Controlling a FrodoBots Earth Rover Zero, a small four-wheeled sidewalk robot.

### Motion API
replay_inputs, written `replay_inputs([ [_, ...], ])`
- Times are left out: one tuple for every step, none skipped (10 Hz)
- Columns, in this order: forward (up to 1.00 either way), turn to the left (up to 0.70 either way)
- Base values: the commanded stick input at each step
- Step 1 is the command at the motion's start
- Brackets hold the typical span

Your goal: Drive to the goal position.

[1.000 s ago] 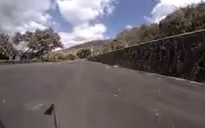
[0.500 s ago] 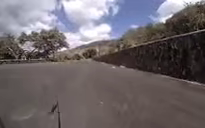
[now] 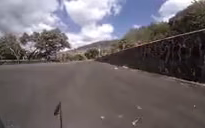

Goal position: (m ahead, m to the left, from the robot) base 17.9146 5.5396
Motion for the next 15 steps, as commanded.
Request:
replay_inputs([
  [0.7,0.03],
  [0.7,0.03],
  [0.7,0.03],
  [0.7,0.03],
  [0.7,0.03],
  [0.7,0.03],
  [0.7,0.03],
  [0.7,0.03],
  [0.7,0.04],
  [0.7,0.05],
  [0.7,0.22],
  [0.7,0.1],
  [0.7,0.02],
  [0.7,0.02],
  [0.7,0.02],
])
